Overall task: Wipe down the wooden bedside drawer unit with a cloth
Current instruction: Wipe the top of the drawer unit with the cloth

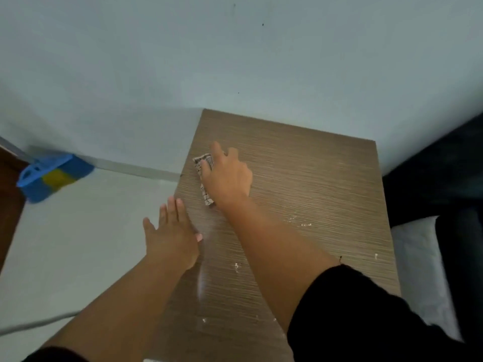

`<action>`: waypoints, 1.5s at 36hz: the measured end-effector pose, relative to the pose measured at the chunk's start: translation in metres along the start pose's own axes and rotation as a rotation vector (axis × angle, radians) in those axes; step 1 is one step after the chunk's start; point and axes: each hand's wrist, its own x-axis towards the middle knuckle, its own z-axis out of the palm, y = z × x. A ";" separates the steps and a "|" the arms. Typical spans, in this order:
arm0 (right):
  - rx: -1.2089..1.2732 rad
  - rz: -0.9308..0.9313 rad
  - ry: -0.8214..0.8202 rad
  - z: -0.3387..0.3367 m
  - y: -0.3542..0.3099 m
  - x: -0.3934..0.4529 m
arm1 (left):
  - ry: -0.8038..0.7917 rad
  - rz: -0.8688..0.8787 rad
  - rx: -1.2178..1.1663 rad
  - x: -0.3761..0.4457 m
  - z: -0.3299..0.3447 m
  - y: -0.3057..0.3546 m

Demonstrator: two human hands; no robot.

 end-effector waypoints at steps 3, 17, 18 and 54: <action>-0.010 -0.033 -0.038 0.017 -0.020 -0.001 | 0.008 0.013 0.006 -0.001 0.002 -0.003; -0.202 -0.102 -0.021 0.051 -0.037 -0.002 | 0.020 0.013 -0.001 0.001 0.007 -0.003; -0.207 -0.110 -0.010 0.051 -0.037 -0.002 | 0.020 0.011 0.002 0.001 0.006 -0.004; -0.218 0.233 0.132 -0.014 0.156 -0.041 | 0.080 0.359 -0.011 -0.037 0.013 0.135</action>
